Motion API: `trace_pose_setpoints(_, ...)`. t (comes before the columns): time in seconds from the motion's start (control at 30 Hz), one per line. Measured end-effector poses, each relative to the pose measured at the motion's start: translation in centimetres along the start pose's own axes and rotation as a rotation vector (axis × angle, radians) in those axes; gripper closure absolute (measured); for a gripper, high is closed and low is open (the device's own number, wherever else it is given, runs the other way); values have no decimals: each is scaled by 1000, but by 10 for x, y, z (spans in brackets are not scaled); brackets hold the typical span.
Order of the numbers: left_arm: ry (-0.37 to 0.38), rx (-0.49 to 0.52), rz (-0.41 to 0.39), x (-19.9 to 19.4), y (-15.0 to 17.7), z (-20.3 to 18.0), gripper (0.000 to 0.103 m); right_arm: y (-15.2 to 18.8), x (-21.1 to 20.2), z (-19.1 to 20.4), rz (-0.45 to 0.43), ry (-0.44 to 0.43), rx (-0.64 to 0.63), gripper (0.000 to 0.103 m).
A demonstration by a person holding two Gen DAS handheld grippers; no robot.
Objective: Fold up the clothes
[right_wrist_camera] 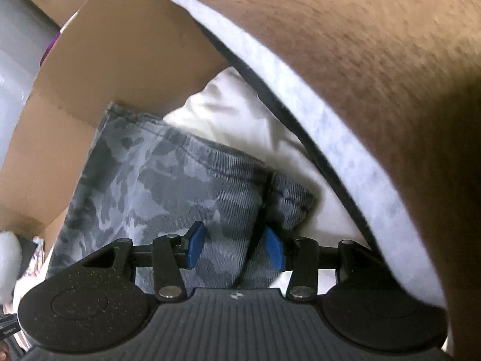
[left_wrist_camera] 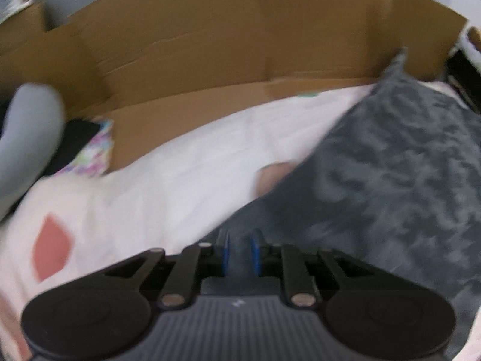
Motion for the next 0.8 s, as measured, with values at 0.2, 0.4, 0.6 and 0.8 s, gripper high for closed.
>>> trace_pose_setpoints(0.2,68,81,-40,20,-44,-62,80,0,-13,-1,-33,-15,-16,103)
trace_pose_setpoints(0.4,115,160,-62,45,-84,-121,79,1,-28,-5,-68,-16,-7,103)
trace_pose_setpoints(0.6,126,206,-67,70,-120,-161,78,2,-27,5,-84,25,-17,103)
trace_pose_setpoints(0.8,106,196,-63,95,-150,-177,78,3,-29,6,-112,71,-18,103)
Point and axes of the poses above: each gripper's, at about its wrist camera, not at the fingertips, and x roughly the way its jaws point, z to its left, y to its underside, the point moved 4 cm from there along x, roughly the way its jaws point, and after that the axes turned 3 degrees about z, right-handed, at the moved point
